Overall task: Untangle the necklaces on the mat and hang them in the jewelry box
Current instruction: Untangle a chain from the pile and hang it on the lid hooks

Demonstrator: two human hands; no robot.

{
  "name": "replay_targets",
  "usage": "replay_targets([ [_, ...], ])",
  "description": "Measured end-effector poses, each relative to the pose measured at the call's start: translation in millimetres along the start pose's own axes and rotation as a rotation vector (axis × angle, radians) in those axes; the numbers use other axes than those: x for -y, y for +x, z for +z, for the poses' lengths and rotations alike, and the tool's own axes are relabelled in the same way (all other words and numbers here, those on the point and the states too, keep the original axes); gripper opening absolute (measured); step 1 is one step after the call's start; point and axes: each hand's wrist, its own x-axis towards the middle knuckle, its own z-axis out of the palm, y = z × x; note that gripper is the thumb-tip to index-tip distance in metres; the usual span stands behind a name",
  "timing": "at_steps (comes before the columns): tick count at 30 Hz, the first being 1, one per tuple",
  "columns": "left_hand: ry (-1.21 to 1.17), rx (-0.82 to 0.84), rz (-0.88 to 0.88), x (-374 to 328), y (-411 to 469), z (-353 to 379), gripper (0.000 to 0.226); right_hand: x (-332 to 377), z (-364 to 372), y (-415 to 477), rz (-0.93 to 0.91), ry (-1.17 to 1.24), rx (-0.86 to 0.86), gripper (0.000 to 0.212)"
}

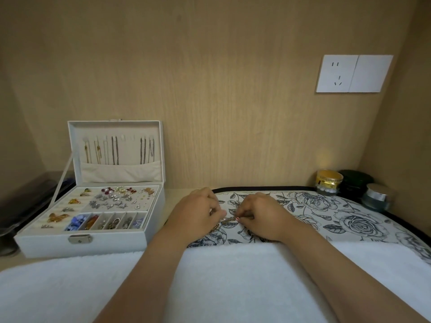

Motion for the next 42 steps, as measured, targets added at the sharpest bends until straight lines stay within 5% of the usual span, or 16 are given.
replay_targets([
  [7, -0.069, 0.027, -0.010, -16, 5, 24, 0.014, 1, 1, -2, 0.064, 0.224, -0.001, 0.009],
  [15, -0.644, -0.046, -0.282, -22, 8, 14, 0.008, 3, -3, -1, 0.181, 0.804, -0.012, 0.013],
  [20, -0.710, -0.073, -0.288, -21, 7, 9, 0.014, 2, -7, 1, 0.192, 0.794, -0.011, 0.011],
  [29, -0.368, -0.042, -0.119, -12, 4, 4, 0.011, -1, -9, -1, 0.156, 0.776, -0.054, 0.006],
  [37, -0.930, -0.145, -0.395, -15, 8, 6, 0.018, -6, -12, -2, 0.236, 0.439, -0.183, 0.011],
  [42, -0.877, -0.189, -0.415, -23, 8, 4, 0.025, -3, -17, -6, 0.242, 0.289, -0.113, 0.020],
])
